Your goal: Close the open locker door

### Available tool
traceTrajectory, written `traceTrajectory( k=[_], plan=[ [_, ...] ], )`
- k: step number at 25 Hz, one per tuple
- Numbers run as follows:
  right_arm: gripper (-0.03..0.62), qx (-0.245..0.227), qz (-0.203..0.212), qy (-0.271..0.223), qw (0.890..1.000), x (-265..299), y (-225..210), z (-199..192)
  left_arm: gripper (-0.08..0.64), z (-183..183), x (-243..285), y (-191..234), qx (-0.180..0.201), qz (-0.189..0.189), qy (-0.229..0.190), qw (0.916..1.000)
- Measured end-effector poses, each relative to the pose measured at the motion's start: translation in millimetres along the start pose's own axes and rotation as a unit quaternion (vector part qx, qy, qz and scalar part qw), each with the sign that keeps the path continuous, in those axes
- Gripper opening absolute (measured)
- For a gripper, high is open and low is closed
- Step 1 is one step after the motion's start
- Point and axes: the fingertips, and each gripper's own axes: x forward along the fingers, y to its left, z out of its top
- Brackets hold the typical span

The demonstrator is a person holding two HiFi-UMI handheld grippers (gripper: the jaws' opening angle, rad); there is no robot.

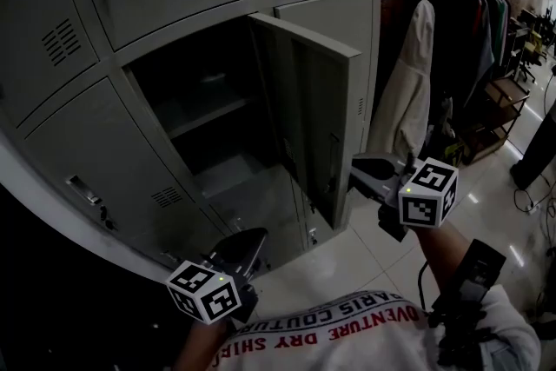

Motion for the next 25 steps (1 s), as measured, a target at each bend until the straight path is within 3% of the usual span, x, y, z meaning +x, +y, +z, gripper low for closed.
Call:
traceTrajectory(
  k=[8,21,25],
  plan=[
    [-0.006,-0.04,0.096,0.035,0.994,56.5,69.0,-13.7,0.005,-3.8,-18.8,10.8,-0.008,0.025,-0.008,0.9996],
    [-0.008,-0.031,0.169,0.032,0.985,174.6,122.1,-15.7,0.005,-11.7,-72.0,48.0,-0.025,0.107,-0.02,0.9938],
    [-0.008,-0.023,0.171,0.025,0.985,207.2,120.7,-9.1,0.005,-17.1,-88.4,62.9,-0.037,0.13,-0.02,0.9906]
  ],
)
